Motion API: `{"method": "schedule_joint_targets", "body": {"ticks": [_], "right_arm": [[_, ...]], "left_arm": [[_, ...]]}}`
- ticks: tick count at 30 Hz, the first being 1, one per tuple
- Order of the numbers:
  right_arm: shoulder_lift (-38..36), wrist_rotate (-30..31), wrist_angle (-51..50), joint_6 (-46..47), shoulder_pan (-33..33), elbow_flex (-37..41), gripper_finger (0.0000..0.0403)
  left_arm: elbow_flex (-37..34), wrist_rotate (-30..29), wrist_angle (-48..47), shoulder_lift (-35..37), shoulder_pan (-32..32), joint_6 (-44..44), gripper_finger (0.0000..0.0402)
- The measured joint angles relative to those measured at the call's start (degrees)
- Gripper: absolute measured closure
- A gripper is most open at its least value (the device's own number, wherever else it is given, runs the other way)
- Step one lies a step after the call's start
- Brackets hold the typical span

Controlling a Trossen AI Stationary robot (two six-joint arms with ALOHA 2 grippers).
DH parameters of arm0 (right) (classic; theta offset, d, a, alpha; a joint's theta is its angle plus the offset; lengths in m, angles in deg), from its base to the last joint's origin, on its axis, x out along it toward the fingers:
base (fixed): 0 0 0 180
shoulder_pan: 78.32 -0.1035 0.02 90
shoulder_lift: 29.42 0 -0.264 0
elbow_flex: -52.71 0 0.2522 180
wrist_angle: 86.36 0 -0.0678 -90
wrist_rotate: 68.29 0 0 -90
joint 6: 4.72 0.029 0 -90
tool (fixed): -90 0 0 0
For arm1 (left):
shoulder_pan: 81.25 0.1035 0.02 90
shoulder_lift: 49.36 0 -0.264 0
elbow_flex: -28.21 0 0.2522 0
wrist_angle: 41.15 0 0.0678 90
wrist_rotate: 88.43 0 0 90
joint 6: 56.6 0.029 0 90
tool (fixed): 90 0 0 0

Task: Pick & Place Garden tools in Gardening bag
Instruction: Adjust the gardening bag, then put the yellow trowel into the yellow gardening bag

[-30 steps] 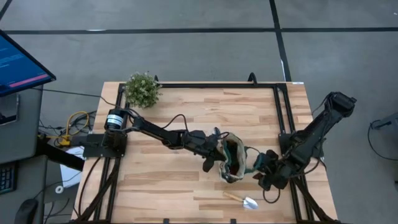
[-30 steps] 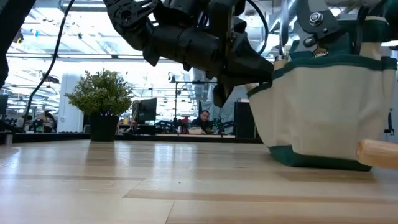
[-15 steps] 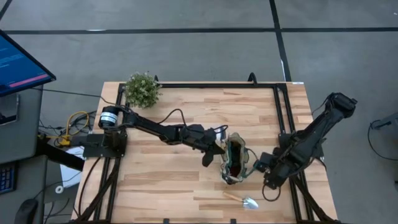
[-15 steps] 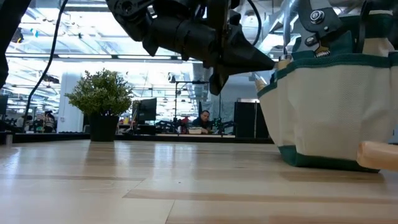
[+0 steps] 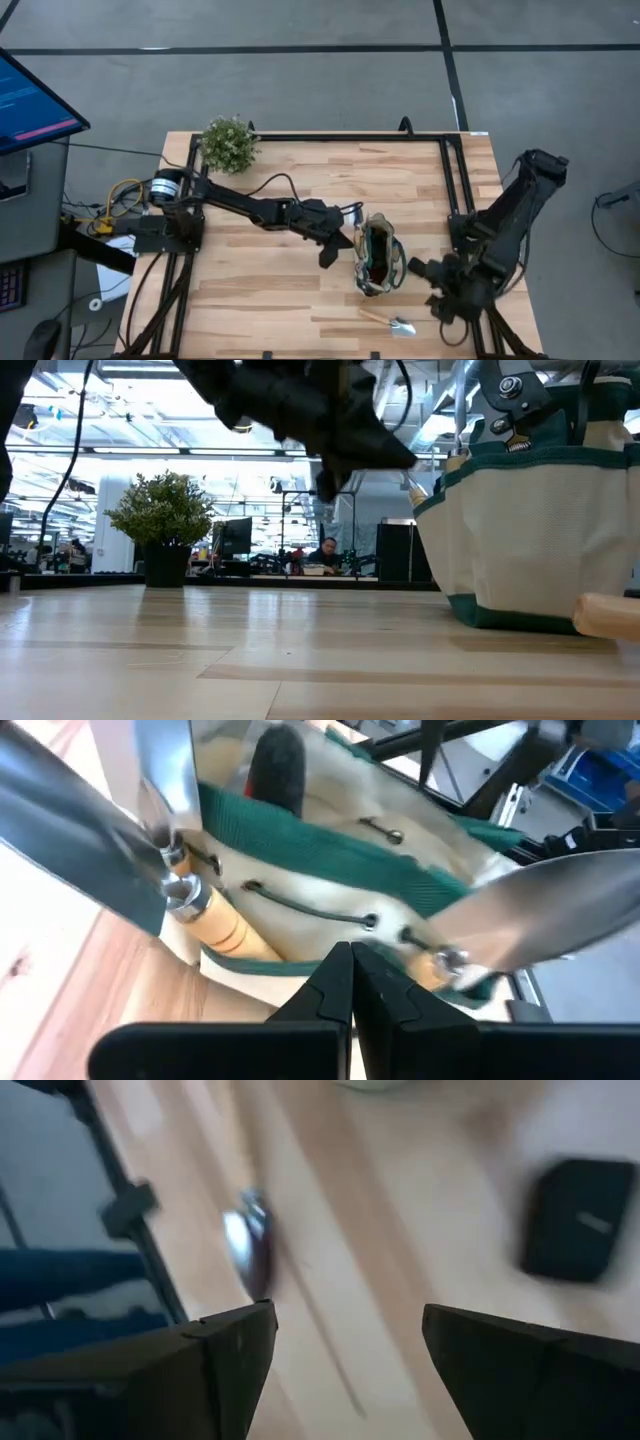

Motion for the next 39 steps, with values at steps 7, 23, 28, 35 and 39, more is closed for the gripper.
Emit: {"method": "schedule_joint_targets", "body": {"ticks": [7,23,28,35,39], "right_arm": [[13.81,2.42,11.2,-3.95,-0.04,-4.15,0.0159],[35.15,4.07,13.18,-19.89,4.53,-17.28,0.0117],[35.16,4.3,13.4,-20.02,5.95,-17.29,0.0068],[35.16,5.67,11.43,-20.86,6.34,-16.0,0.0054],[35.16,5.65,13.5,-23.17,6.25,-15.05,0.0065]], "left_arm": [[0.04,-0.87,-8.14,6.62,-0.04,0.17,0.04],[0.04,-7.68,-20.0,19.75,-3.59,2.07,0.04],[0.06,-8.4,-21.59,20.33,-4.26,2.36,0.04],[-0.46,-8.39,-21.63,20.37,-4.48,2.11,0.04],[-1.17,-8.39,-21.7,20.37,-4.48,1.61,0.04]]}}
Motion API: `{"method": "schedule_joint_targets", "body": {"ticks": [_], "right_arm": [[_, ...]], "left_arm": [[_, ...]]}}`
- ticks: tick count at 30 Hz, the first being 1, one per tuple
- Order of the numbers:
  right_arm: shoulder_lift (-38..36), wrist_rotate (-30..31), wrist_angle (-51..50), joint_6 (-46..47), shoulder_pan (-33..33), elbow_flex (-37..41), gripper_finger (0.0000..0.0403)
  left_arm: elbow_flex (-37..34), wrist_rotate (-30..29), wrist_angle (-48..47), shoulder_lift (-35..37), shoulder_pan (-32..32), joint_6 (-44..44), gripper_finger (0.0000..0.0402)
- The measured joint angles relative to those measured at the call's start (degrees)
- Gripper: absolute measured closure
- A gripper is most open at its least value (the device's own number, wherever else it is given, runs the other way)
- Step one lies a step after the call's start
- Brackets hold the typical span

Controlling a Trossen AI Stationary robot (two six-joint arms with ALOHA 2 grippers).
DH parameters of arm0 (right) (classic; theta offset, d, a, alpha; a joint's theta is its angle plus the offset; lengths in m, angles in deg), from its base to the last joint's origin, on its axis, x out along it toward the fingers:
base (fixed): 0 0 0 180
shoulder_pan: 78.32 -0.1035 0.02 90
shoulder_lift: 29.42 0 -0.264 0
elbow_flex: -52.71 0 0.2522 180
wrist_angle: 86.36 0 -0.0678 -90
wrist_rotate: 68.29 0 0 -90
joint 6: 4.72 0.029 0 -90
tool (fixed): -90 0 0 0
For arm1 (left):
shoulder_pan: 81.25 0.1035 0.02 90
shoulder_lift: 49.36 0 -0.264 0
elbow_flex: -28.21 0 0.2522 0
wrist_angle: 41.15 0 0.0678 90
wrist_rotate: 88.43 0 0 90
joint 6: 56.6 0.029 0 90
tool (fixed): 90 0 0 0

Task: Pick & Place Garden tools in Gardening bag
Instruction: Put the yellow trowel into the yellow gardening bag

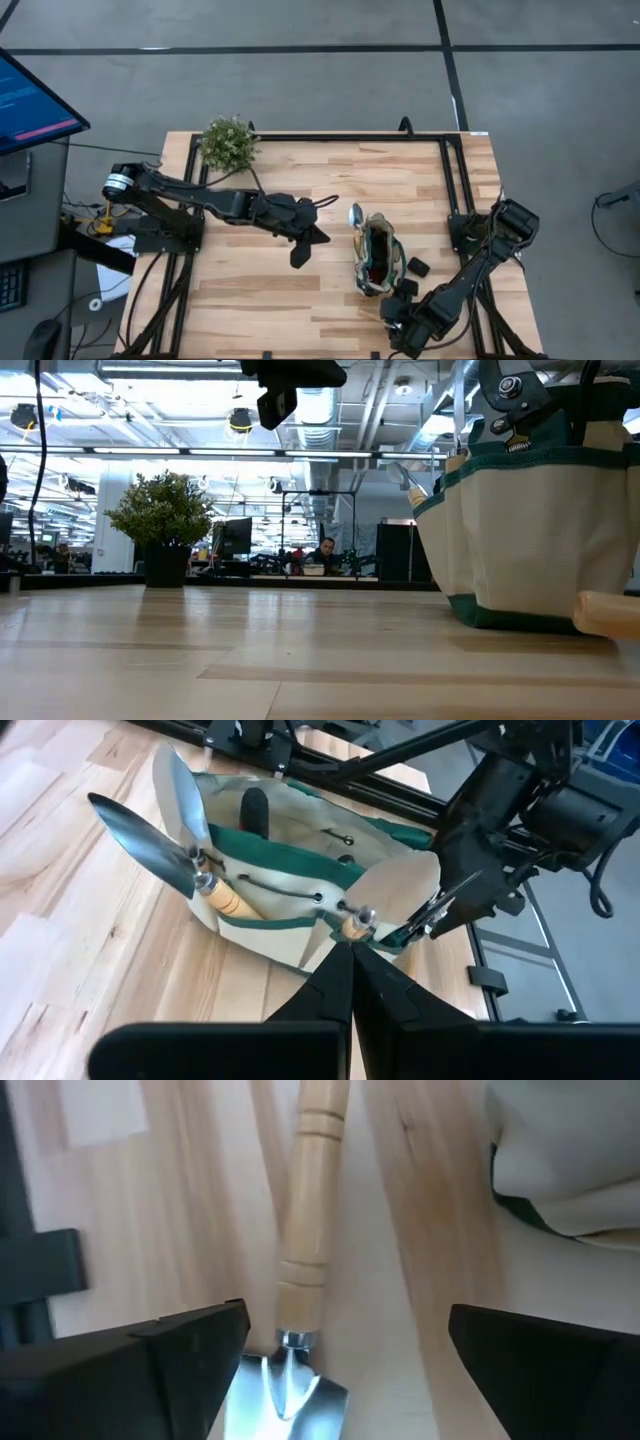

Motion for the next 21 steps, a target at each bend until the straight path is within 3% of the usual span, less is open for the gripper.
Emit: {"method": "schedule_joint_targets", "body": {"ticks": [12,17,21], "right_arm": [[-0.15,0.35,3.31,0.25,0.0,4.8,0.0089],[0.46,0.85,3.72,0.04,0.11,5.65,0.0158],[0.59,0.94,2.77,0.02,0.0,5.72,0.0252]], "left_arm": [[-0.01,-0.59,0.22,0.0,0.0,-0.59,0.04],[-0.01,-1.03,0.25,0.0,0.02,-0.61,0.04],[-0.01,-1.03,0.25,0.0,0.02,-0.61,0.04]]}}
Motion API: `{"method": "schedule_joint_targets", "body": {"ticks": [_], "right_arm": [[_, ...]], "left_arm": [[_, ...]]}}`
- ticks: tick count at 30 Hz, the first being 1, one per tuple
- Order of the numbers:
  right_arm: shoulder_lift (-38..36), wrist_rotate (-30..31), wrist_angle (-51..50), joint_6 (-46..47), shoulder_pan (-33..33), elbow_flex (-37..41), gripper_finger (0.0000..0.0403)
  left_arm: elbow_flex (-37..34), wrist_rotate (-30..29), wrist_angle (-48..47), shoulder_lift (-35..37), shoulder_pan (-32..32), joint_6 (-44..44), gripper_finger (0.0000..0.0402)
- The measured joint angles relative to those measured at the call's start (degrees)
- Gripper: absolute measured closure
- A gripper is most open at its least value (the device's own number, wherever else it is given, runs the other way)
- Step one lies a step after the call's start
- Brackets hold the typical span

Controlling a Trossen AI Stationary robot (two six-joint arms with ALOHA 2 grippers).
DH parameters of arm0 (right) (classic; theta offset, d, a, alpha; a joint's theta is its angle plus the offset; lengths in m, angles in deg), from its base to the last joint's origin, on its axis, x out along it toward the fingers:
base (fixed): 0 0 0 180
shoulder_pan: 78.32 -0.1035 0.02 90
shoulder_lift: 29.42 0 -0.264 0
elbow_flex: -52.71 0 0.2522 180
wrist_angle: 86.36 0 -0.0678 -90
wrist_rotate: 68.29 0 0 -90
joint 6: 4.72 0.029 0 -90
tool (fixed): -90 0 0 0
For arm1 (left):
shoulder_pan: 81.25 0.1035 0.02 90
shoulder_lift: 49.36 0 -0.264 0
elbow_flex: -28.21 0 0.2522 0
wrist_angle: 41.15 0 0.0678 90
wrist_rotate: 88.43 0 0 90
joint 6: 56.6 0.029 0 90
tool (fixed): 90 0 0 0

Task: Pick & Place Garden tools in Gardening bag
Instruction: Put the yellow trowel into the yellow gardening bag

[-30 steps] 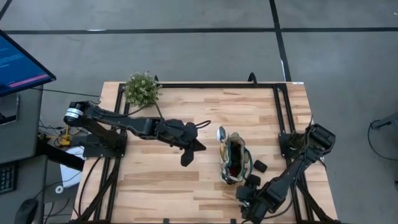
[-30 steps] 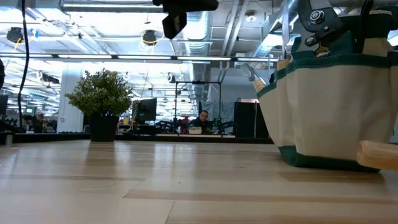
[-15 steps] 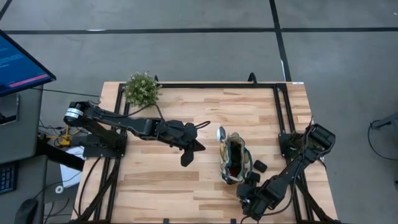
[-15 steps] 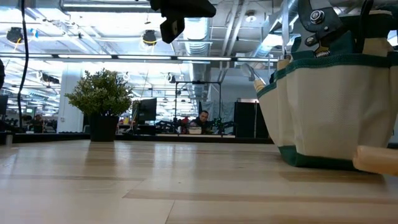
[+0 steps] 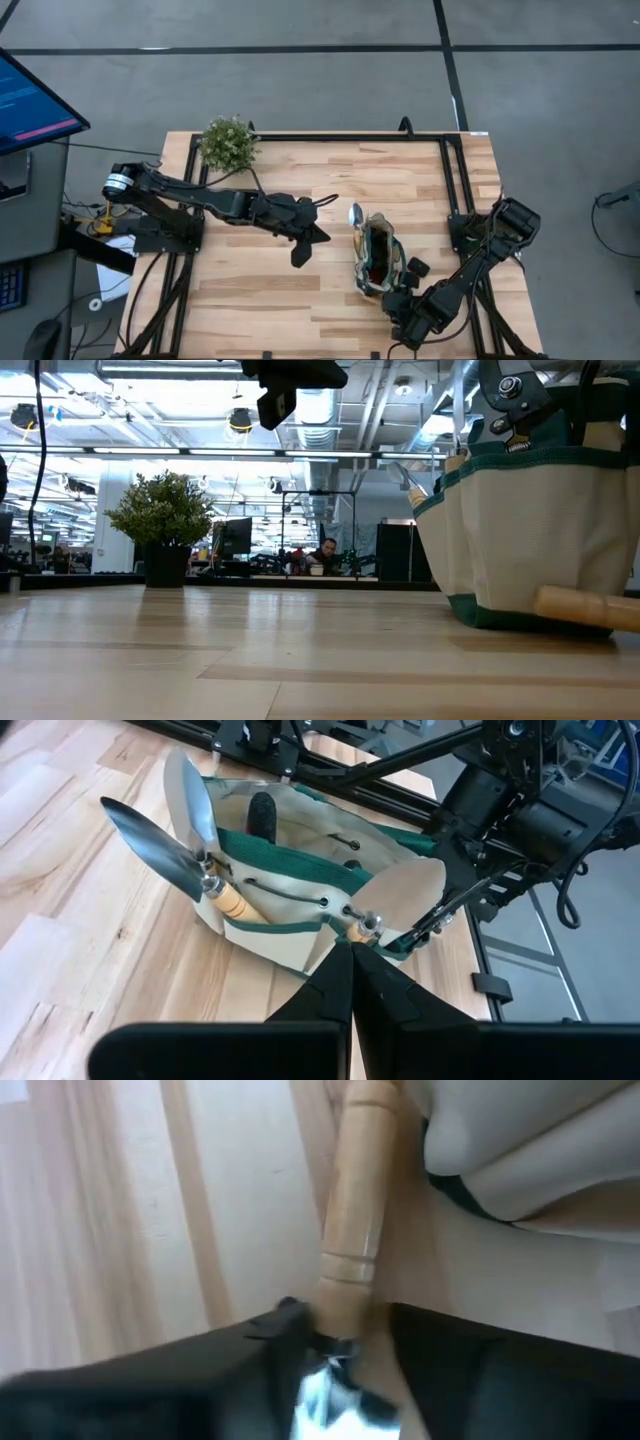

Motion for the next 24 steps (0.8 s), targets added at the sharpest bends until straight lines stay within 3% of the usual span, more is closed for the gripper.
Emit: {"method": "schedule_joint_targets", "body": {"ticks": [3,5,10,24], "right_arm": [[-0.36,-0.16,-0.49,0.0,0.05,0.06,0.0332],[-0.48,-1.34,-0.97,0.02,0.05,-0.15,0.0361],[-0.72,-5.28,-9.5,0.2,-1.06,-4.05,0.0358],[-5.49,-4.28,-58.61,-2.34,-5.67,-26.61,0.0358]], "left_arm": [[-0.02,-0.46,0.0,0.0,0.0,0.0,0.04],[-0.02,-0.48,0.0,0.0,0.0,0.0,0.04],[-0.02,-0.46,0.0,0.0,-0.02,0.02,0.04],[-0.02,-0.42,-0.02,-0.02,-0.02,0.22,0.04]]}}
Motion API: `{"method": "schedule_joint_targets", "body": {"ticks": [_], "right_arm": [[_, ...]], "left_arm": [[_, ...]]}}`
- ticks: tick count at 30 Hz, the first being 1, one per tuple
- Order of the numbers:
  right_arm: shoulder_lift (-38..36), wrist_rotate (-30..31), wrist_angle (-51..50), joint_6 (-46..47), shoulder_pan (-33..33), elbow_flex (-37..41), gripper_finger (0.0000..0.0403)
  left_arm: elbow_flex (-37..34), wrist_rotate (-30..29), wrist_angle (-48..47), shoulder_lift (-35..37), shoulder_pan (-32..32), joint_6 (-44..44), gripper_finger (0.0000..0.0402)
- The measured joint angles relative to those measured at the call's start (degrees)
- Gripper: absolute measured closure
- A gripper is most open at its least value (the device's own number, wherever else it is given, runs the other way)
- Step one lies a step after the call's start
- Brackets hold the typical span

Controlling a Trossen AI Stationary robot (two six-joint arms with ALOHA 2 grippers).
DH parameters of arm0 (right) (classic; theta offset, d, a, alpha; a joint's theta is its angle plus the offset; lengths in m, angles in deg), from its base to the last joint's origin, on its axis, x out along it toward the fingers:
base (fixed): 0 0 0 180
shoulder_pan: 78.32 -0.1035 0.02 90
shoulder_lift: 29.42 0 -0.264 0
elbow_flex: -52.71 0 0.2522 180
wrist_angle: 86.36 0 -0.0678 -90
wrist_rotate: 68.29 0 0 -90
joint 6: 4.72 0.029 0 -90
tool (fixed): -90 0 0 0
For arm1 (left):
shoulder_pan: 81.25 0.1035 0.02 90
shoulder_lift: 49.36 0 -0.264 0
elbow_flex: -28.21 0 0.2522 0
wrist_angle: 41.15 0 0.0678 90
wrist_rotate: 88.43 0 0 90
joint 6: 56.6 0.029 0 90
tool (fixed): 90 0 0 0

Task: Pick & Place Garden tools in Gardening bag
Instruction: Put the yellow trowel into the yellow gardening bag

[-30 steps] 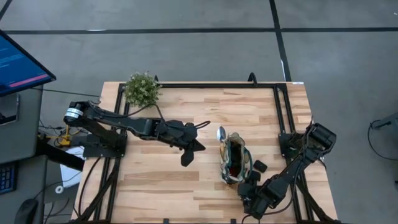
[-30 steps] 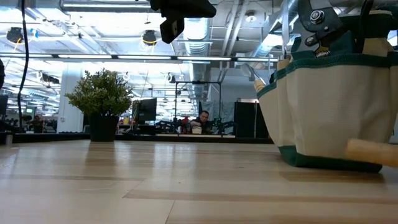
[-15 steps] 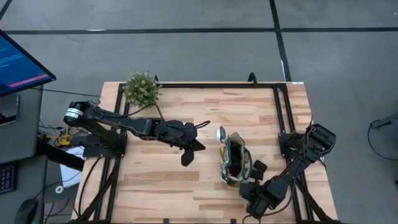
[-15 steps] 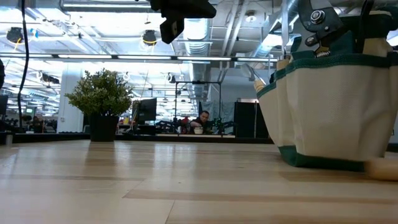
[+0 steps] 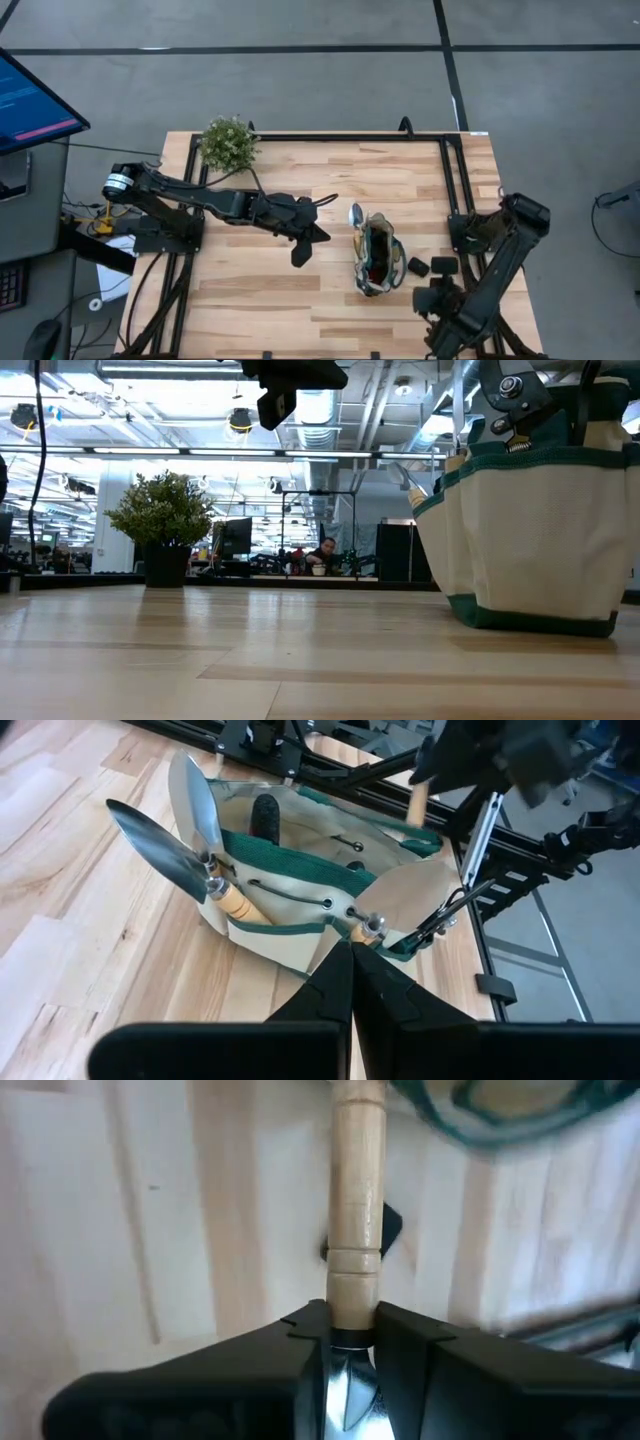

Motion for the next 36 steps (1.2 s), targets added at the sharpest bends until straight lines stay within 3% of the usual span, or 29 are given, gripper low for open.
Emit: {"method": "schedule_joint_targets", "body": {"ticks": [7,16,22,36], "right_arm": [[-0.35,-0.19,-0.1,-12.75,3.95,-3.92,0.0358],[-0.26,-0.13,-0.11,-16.63,9.8,-3.86,0.0358],[-0.22,-5.86,-0.12,-20.15,11.71,-3.86,0.0358],[-0.15,-9.13,-0.11,-23.14,16.92,-1.68,0.0358]], "left_arm": [[-0.02,-0.01,0.0,0.0,0.0,0.22,0.04],[-0.02,0.02,0.01,0.0,-0.41,0.22,0.04],[-0.02,0.02,0.0,0.0,-0.42,0.44,0.04],[-0.02,0.02,-0.02,0.0,-0.42,1.88,0.04]]}}
